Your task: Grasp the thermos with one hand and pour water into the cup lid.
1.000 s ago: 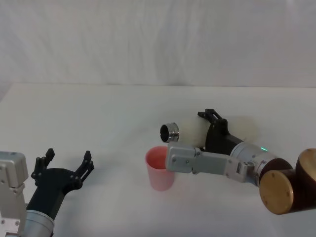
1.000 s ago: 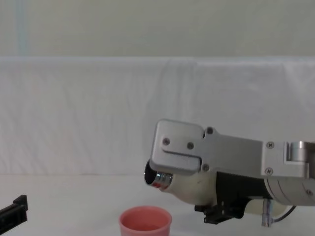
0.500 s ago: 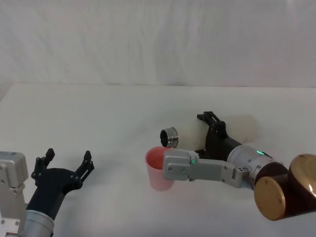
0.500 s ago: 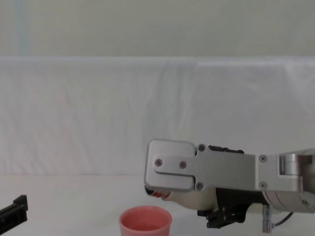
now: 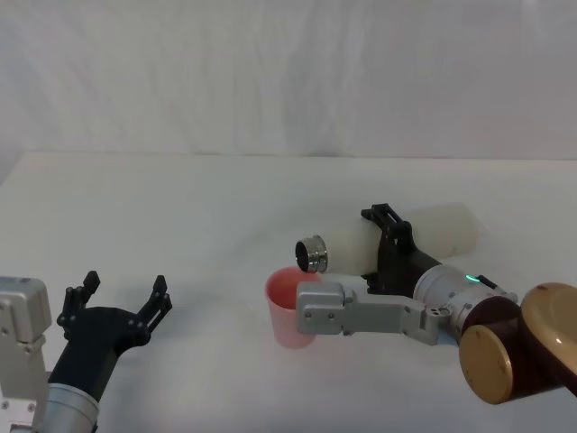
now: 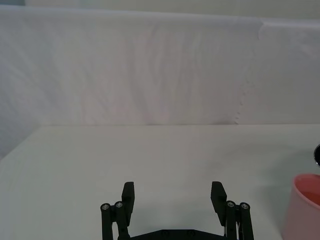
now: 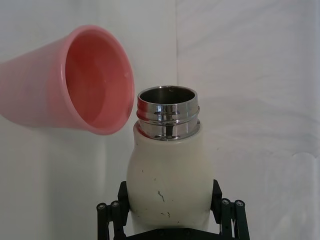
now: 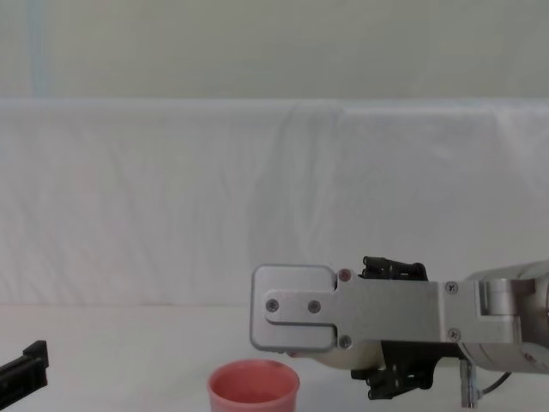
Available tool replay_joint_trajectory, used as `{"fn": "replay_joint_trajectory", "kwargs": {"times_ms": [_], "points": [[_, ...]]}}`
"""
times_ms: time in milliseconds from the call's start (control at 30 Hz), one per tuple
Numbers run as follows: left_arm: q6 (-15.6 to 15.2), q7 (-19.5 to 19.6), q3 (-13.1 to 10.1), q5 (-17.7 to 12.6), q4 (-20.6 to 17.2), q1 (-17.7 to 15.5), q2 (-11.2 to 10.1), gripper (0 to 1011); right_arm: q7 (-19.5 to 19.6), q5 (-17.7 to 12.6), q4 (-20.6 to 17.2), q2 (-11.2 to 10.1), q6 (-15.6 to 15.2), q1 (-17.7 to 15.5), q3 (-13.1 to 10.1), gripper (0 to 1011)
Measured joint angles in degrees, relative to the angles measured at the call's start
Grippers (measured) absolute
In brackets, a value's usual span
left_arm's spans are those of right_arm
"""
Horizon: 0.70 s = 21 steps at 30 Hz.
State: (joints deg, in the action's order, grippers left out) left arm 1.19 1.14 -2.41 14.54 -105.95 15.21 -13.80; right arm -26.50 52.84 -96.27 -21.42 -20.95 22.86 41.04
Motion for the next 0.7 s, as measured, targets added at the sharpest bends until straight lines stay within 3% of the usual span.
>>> {"fn": "replay_joint_trajectory", "kwargs": {"times_ms": [700], "points": [[0.0,0.0,0.0,0.0,0.0,0.0,0.0,1001,-2.16,4.14,0.09,1.34,1.53,-0.61,-1.57,957]]}}
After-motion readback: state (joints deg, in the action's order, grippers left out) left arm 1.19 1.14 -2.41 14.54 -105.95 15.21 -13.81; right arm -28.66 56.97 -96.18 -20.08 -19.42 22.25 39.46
